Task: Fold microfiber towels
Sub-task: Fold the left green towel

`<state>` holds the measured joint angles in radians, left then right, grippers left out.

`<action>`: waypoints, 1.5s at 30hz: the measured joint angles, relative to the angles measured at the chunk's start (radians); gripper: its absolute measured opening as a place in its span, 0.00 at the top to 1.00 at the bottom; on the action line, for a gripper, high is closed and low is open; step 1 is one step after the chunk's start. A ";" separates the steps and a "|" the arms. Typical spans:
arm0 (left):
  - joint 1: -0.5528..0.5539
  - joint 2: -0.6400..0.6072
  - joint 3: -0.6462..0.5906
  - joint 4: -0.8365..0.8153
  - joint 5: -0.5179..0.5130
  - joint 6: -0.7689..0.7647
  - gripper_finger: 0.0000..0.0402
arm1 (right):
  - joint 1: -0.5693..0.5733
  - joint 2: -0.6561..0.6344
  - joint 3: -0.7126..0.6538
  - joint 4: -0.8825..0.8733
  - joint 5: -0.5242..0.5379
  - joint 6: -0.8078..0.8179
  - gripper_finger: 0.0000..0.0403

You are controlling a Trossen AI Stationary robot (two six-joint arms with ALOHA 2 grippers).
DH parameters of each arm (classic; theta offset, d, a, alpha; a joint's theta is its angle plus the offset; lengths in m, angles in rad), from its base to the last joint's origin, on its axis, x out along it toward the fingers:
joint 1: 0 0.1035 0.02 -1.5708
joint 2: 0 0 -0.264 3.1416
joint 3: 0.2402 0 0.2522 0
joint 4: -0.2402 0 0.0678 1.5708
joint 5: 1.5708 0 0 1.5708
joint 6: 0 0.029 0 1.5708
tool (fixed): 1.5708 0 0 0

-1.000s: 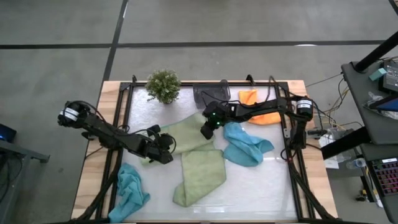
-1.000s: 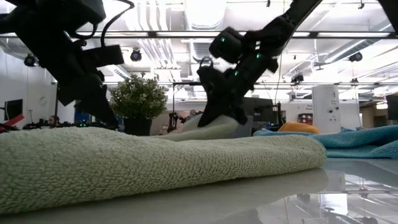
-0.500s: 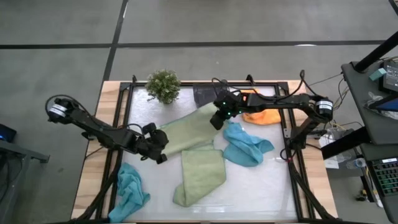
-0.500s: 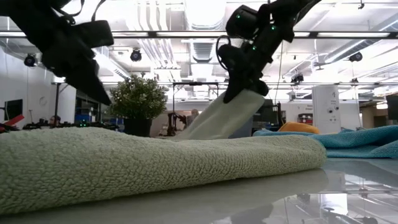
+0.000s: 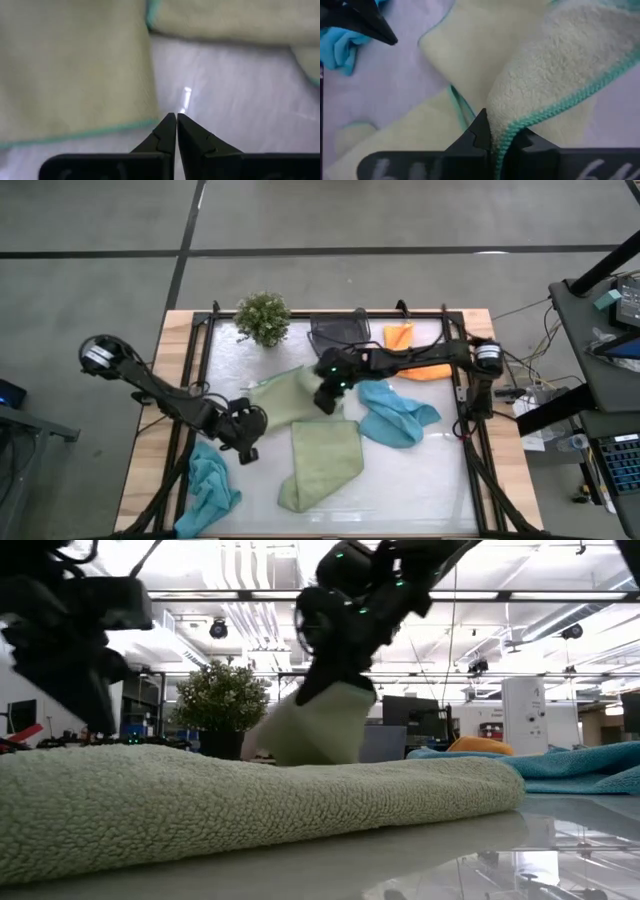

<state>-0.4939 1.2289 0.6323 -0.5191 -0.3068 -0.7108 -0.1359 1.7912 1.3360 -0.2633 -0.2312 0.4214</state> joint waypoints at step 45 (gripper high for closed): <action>-0.030 0.112 -0.036 -0.081 -0.095 -0.121 1.00 | 0.040 0.470 0.542 0.127 -0.004 0.014 0.57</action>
<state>-0.5236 1.3411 0.5960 -0.5999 -0.4021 -0.8320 -0.0959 2.2616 1.8782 -0.1363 -0.2356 0.4350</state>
